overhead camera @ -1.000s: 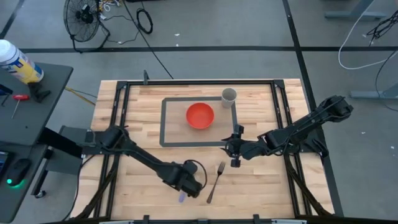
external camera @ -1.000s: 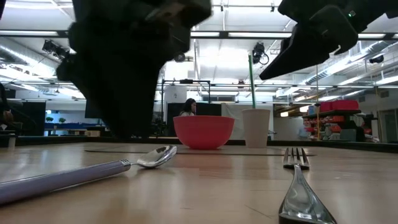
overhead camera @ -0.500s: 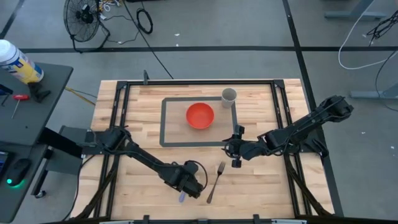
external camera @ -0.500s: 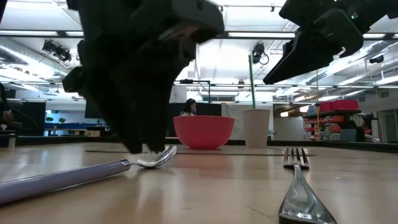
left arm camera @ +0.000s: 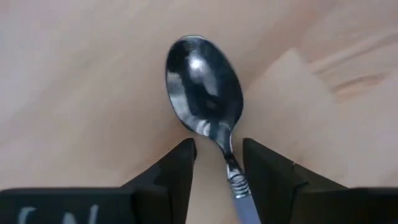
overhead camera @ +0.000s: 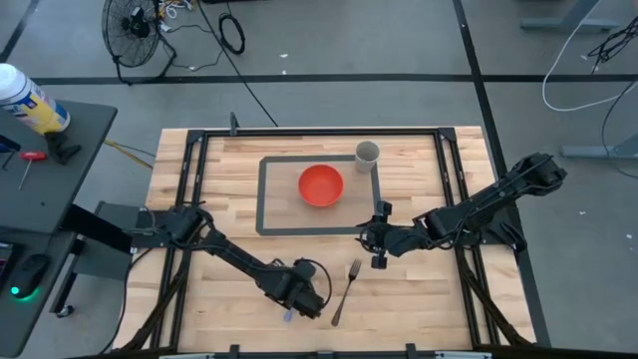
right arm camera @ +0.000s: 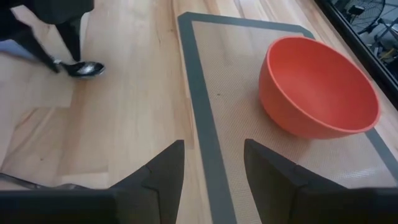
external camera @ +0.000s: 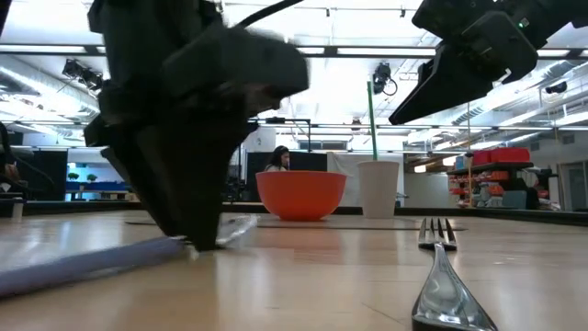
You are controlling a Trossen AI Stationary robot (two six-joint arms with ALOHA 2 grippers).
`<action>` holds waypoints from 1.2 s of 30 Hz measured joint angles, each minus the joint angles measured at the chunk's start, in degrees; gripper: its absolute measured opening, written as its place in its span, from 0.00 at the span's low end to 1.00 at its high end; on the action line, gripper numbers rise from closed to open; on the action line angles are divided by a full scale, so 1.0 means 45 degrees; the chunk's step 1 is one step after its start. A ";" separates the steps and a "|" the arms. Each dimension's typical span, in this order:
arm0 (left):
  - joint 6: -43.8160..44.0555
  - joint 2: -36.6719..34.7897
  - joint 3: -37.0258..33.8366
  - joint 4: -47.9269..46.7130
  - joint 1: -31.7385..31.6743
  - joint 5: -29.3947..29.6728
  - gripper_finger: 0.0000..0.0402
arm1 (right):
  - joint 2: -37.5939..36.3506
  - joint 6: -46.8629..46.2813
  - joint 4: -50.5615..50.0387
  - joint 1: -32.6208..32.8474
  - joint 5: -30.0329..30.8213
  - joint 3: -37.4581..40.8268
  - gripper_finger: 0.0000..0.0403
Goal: Pick & Place Utensil
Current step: Put the purple spoon into the orange bowl
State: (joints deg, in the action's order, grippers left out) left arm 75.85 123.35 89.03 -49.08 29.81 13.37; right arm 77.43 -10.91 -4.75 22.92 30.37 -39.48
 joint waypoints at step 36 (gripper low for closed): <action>-0.1631 -0.0005 -0.0063 -0.2498 0.0345 0.0260 0.06 | -0.0944 0.0160 -0.0238 0.0019 0.0000 0.0000 0.42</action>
State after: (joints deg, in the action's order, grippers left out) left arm 68.52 123.33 88.75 -60.33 31.36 14.54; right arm 73.18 -10.19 -5.82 23.00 30.37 -39.48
